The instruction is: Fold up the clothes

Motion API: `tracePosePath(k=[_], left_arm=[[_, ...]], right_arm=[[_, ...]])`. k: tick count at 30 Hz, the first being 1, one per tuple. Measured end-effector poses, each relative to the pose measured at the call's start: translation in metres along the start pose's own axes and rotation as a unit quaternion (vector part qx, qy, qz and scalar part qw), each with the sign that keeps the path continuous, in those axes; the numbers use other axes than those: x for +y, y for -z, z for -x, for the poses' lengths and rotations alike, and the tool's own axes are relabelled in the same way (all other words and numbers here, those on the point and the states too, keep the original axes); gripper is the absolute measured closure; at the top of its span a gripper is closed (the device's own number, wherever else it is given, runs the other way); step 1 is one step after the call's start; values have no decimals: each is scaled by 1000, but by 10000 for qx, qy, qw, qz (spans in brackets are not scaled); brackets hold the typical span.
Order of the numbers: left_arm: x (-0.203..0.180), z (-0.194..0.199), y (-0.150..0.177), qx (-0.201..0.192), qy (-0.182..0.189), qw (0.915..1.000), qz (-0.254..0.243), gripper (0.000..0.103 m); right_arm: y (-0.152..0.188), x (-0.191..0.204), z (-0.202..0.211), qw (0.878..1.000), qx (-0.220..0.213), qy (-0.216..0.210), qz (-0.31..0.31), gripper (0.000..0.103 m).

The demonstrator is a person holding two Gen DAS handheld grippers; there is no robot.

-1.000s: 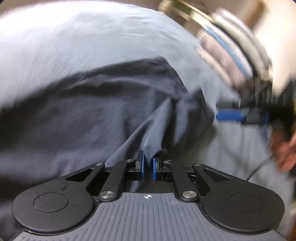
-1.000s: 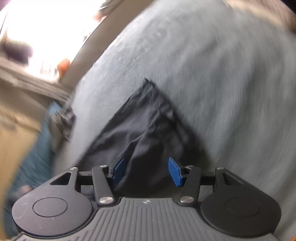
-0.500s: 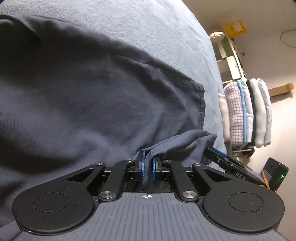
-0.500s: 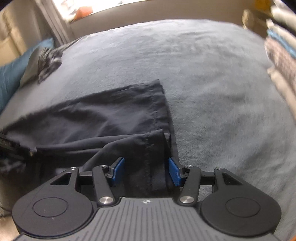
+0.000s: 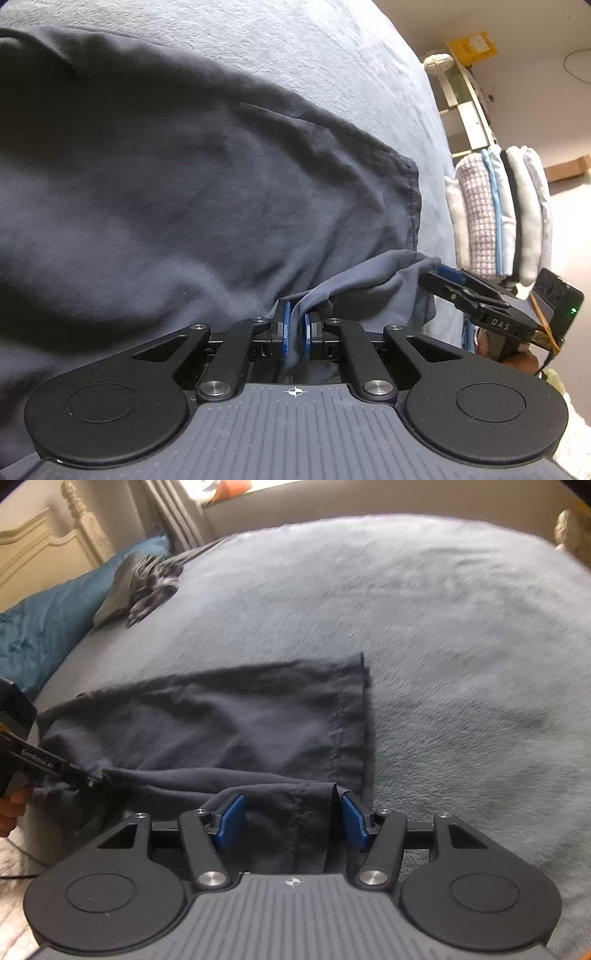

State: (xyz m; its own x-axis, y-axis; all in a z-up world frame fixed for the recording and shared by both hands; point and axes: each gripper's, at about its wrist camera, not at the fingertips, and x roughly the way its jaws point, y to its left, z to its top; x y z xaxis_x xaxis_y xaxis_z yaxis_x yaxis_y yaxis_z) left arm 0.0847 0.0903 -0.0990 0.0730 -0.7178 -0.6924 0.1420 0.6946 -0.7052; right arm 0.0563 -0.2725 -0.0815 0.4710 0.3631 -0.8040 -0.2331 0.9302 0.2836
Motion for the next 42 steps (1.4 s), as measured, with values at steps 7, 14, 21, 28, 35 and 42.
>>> tracePosePath(k=[7, 14, 21, 28, 35, 42], left_arm=[[-3, 0, 2, -10, -90, 9998, -203, 97], [-5, -1, 3, -26, -162, 9995, -281, 97], [-7, -2, 4, -43, -217, 9991, -349, 96], [-7, -4, 3, -30, -260, 9989, -384, 96], [-10, -4, 2, 8, -337, 9985, -440, 96], [-7, -4, 1, 11, -283, 9988, -393, 96]], right_arm=[[-11, -24, 7, 9989, -214, -312, -273, 42], [-15, -37, -15, 9963, -28, -738, -428, 41], [-22, -40, -7, 9944, -219, -980, -341, 42], [-32, -48, -25, 9838, 146, -1683, -599, 41], [-27, -81, -44, 9584, 551, -2393, -1456, 42], [-3, -93, -32, 9389, 906, -2775, -1823, 42]])
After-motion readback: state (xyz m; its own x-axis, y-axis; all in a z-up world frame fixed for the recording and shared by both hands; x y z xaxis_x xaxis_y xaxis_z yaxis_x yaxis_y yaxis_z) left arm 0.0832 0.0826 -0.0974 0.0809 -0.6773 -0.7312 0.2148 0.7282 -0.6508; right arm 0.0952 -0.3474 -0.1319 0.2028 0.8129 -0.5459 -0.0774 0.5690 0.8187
